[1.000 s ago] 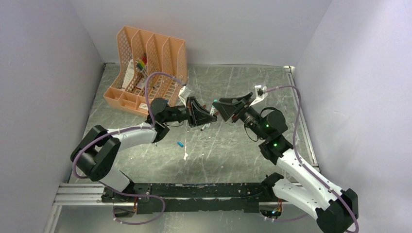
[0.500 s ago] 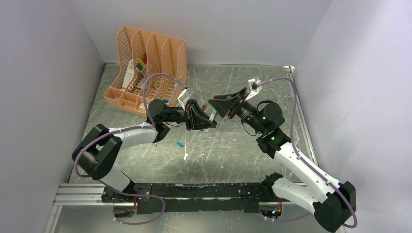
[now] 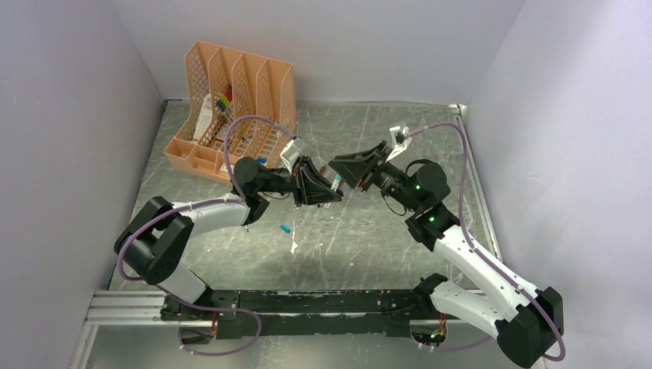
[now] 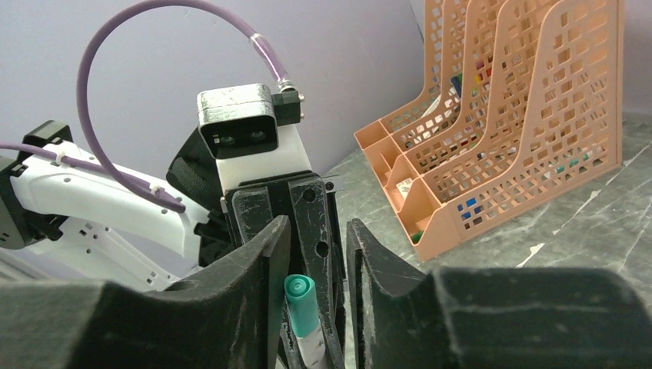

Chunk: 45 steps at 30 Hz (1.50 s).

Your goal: Insert the pens into the pen caps

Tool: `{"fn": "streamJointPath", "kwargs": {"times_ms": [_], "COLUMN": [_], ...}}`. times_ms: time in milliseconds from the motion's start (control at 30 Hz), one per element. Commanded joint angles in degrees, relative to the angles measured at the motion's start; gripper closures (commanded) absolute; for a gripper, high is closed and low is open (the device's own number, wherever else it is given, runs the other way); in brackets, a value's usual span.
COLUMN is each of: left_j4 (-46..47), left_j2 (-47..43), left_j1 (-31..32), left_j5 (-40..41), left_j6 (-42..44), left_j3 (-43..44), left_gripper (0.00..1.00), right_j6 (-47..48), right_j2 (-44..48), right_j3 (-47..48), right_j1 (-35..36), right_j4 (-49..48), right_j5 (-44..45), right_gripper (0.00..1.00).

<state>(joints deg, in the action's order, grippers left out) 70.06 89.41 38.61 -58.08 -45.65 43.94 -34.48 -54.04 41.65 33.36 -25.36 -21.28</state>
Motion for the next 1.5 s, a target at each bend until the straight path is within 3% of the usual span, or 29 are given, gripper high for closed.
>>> {"fn": "streamJointPath", "kwargs": {"times_ms": [0,333,633,1033,1467], "left_j4": [5.59,8.65,7.05,2.67,-0.88], "left_j2": [1.02,2.63,2.44,2.35,4.21], "left_j1": [-0.21,-0.2,-0.2,-0.29,-0.82], "left_j5": [-0.61,-0.25,1.11,0.83,-3.55], "left_j6": [-1.86,-4.98,-4.71,-4.01,-1.76], "left_j3": [1.98,2.47,3.23,9.19,18.6], "left_gripper": [0.93,0.93,0.93,0.93,0.93], "right_j6": [0.64,0.13,0.66,0.41,3.04], "right_j2": [0.78,0.1,1.13,0.52,-1.25], "right_j3": [-0.53,-1.2,-2.34,-3.06,-2.8], "right_j1": [-0.14,-0.13,-0.14,-0.14,-0.05], "right_j4": [-0.95,-1.64,0.43,3.1,13.82], "right_j5": [-1.08,-1.99,-1.06,-4.24,-9.82], "right_gripper": [0.69,0.79,1.0,1.0,1.0]}}
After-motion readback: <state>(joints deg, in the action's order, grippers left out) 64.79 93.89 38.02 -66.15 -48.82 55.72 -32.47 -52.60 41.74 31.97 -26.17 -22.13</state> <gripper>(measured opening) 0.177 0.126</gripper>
